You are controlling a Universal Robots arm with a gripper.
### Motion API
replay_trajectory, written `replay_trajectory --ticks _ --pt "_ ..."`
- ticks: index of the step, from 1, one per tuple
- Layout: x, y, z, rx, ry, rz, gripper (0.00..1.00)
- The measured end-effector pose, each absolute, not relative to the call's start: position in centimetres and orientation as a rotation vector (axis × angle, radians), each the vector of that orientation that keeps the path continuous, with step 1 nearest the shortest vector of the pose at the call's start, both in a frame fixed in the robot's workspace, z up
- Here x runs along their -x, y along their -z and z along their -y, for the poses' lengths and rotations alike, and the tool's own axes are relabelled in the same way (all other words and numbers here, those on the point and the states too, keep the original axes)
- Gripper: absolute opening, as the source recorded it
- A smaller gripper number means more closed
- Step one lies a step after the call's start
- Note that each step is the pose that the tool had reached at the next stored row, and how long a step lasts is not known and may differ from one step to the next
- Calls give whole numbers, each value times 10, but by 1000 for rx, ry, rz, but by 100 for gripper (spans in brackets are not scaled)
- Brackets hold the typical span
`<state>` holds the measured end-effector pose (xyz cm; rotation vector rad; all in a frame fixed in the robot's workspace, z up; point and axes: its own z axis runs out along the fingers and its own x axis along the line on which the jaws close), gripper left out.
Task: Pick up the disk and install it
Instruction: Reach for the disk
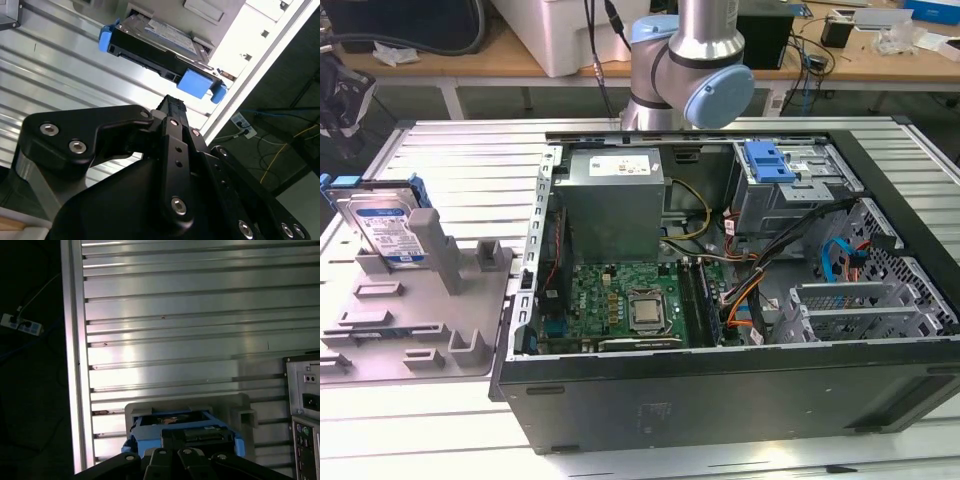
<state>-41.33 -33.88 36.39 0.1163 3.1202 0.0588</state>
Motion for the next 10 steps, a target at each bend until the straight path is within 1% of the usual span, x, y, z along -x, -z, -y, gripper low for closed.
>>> replay_trajectory --ticks 10 --pt "413 -364 339 -115 -50 -3121 11"
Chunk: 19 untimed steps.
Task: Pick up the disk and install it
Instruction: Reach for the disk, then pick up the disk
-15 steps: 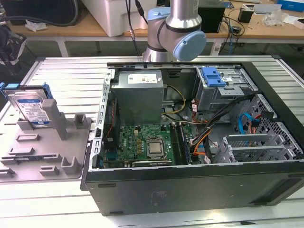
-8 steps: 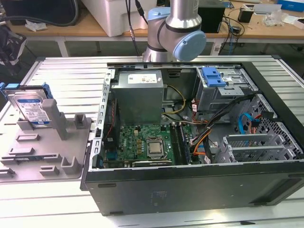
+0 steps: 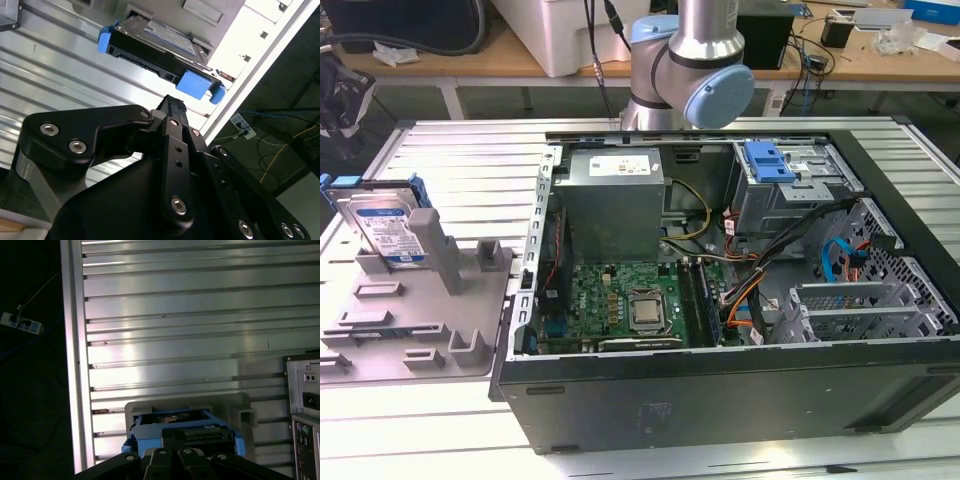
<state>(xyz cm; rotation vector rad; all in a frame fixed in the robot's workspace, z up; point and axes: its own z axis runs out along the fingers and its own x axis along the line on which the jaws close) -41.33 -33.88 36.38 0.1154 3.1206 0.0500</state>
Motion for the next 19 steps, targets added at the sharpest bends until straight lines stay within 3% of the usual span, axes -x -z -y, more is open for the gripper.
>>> replay_trajectory --ticks 19 --pt "413 -364 339 -113 -27 -3121 11"
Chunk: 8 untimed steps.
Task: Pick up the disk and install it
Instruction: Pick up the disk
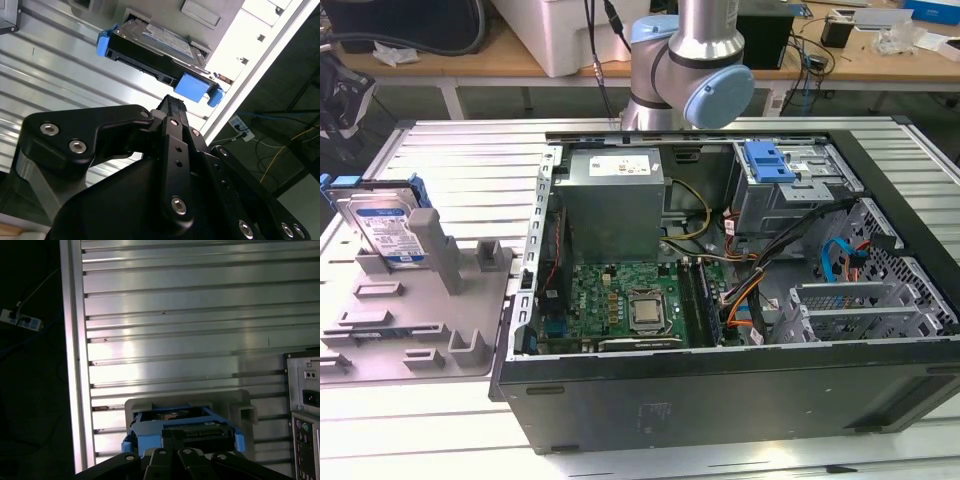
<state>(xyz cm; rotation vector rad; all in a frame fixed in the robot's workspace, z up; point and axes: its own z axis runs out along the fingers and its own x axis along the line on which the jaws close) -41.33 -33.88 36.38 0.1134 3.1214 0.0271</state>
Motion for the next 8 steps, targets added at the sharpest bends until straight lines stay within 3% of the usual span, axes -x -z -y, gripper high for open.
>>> replay_trajectory --ticks 8 --pt "413 -364 339 -113 -21 -3122 11"
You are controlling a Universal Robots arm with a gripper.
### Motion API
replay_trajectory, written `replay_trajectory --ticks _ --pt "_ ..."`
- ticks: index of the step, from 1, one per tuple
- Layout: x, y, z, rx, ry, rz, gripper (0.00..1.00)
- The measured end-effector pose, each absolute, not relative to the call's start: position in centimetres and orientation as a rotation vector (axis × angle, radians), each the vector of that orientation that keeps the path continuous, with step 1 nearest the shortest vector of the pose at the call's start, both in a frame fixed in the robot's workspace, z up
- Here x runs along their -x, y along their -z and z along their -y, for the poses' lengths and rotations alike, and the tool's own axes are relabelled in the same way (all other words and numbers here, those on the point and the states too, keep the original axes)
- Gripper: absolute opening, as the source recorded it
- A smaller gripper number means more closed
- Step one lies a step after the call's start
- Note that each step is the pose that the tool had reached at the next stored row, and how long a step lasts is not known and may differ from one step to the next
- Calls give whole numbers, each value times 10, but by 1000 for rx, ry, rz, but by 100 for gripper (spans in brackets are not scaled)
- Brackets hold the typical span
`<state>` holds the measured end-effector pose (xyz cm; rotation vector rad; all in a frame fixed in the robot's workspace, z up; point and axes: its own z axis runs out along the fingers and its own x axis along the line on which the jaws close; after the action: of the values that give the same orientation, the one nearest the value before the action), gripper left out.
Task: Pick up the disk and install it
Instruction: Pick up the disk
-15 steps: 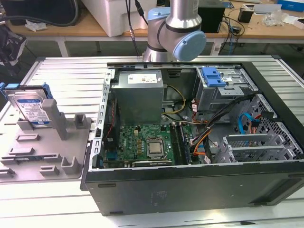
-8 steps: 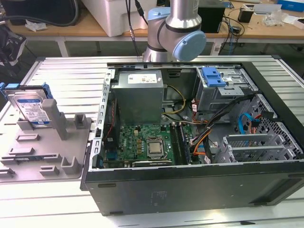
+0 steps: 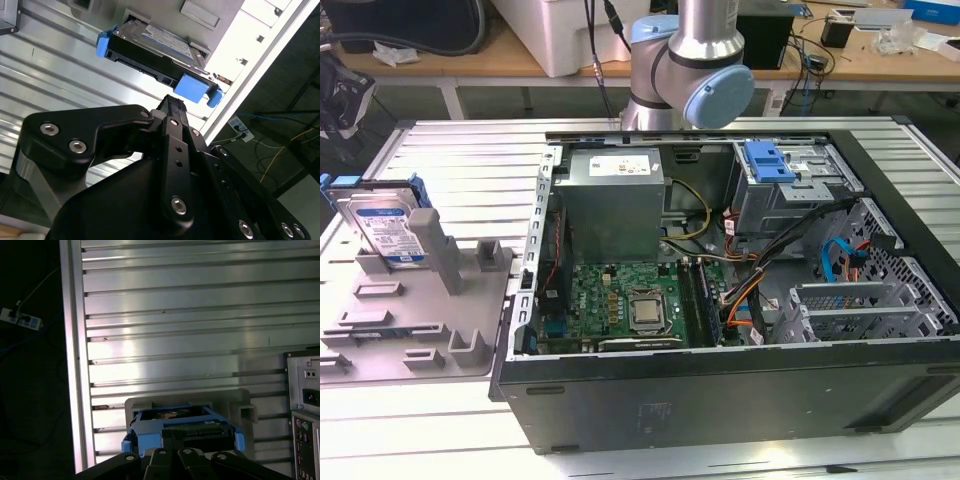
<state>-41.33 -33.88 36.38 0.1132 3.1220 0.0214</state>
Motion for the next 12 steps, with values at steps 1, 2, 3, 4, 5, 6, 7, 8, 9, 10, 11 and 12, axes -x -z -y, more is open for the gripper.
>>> replay_trajectory --ticks 1,2,3,4,5,6,7,8,9,10,11,12 --pt "413 -364 339 -113 -21 -3123 11" --pt "413 -364 339 -113 -21 -3125 11" --pt "412 -364 339 -113 -21 -3128 11" --pt "411 -364 339 -113 -21 -3130 11" --pt "409 -364 340 -112 -21 -3139 11" --pt "408 -364 340 -110 -20 -3146 11" --pt "407 -364 340 -108 -20 -3152 11" --pt "407 -364 340 -107 -20 -3156 11" --pt "406 -364 341 -105 -20 -3161 11" --pt "405 -364 341 -103 -19 -3166 11" --pt "404 -364 341 -99 -19 -3171 11" --pt "404 -364 341 -94 -19 -3175 11"
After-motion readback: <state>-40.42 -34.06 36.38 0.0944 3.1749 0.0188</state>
